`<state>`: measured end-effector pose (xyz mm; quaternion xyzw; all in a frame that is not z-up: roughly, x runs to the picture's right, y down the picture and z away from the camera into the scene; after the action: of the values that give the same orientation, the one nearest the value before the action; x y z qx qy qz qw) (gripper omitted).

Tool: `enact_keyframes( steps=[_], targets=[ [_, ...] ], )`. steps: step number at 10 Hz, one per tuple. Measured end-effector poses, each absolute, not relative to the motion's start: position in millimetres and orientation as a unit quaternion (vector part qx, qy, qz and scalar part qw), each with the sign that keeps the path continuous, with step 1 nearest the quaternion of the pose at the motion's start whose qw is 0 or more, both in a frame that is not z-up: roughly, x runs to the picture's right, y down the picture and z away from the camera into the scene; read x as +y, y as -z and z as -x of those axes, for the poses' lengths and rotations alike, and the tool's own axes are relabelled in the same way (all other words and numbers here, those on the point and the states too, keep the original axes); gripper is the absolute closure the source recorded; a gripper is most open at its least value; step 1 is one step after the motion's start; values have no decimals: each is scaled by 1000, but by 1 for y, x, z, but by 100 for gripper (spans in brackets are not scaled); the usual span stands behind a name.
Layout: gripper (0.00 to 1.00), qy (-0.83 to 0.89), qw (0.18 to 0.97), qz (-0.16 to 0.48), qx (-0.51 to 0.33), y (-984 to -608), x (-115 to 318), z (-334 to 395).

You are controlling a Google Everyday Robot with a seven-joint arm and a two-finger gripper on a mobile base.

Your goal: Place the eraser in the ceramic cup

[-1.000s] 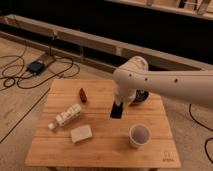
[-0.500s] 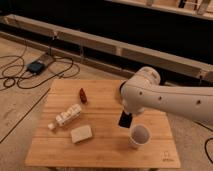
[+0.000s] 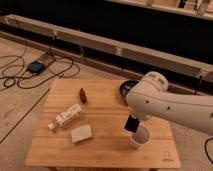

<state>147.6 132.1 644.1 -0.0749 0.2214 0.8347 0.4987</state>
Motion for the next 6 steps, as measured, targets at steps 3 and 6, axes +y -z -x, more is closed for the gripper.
enact_keyframes(
  steps=[3, 6],
  targets=[
    [100, -835, 498, 74, 222, -644, 132, -149],
    [100, -839, 489, 81, 222, -645, 138, -150]
  ],
)
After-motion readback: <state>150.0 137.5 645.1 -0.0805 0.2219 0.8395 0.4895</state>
